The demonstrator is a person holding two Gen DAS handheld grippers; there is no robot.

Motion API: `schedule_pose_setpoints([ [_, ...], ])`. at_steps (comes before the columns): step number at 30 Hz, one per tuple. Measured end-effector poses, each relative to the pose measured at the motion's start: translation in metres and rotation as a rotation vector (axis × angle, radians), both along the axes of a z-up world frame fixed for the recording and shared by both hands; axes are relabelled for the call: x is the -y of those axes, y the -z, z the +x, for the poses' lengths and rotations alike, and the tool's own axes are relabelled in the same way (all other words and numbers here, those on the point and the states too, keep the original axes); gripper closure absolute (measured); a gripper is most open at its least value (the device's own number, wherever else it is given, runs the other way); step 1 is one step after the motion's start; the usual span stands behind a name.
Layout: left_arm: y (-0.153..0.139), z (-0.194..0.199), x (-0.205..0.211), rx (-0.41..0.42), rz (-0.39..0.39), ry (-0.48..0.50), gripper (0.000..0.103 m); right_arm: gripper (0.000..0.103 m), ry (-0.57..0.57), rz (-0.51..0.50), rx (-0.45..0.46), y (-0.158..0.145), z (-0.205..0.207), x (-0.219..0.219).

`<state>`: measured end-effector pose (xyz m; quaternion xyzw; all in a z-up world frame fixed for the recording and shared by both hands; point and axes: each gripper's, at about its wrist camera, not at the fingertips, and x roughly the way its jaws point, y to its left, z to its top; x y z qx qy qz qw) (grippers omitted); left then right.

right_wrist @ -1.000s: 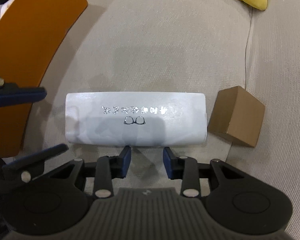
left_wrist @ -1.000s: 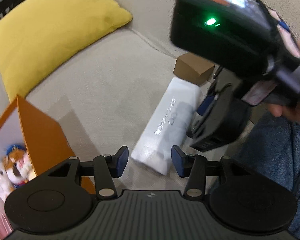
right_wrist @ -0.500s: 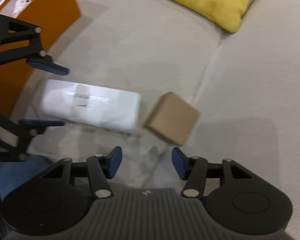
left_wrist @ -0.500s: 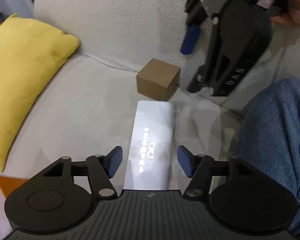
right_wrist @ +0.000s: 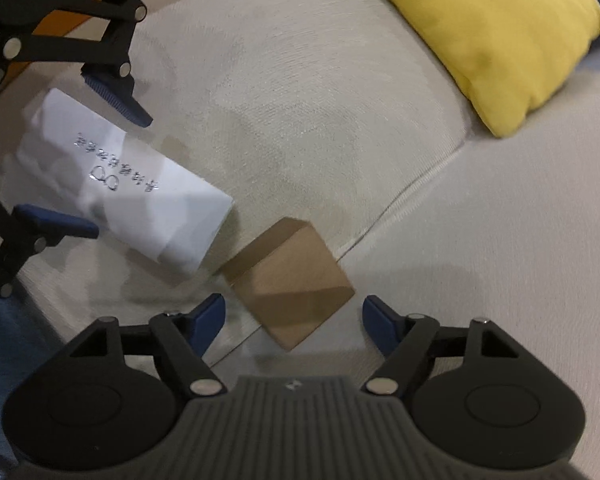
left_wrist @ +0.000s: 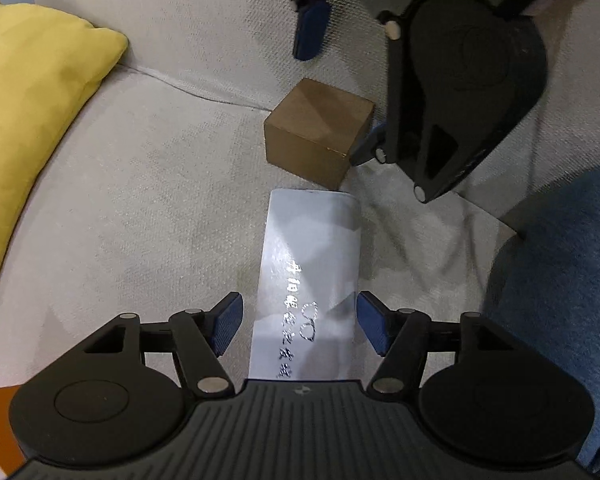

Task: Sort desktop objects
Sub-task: 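Grasp the white glasses case with the left gripper while the right grasps the brown cardboard box, then lift and carry the glasses case and cardboard box over the orange box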

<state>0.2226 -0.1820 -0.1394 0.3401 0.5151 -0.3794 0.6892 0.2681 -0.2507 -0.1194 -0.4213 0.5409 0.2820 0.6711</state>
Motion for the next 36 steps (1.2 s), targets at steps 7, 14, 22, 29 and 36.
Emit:
schedule_pose_setpoints([
  [7,0.010,-0.001,0.003,0.003,0.000,0.039,0.028,0.025,-0.065,0.016,-0.044,0.009,0.010,-0.006],
  [14,0.016,0.003,-0.001,-0.034,-0.007,0.011,0.032,0.029,-0.144,0.017,-0.053,0.016,0.009,-0.016],
  [22,0.001,-0.002,-0.017,0.001,-0.014,-0.039,0.033,0.031,-0.117,0.043,-0.025,0.007,0.004,-0.014],
  [29,-0.046,-0.025,-0.038,0.056,-0.091,-0.085,0.034,0.032,0.003,0.096,0.074,-0.018,-0.002,-0.009],
  [36,-0.089,-0.052,-0.062,0.135,-0.151,-0.144,0.034,0.032,0.127,0.260,0.153,-0.056,-0.028,-0.012],
])
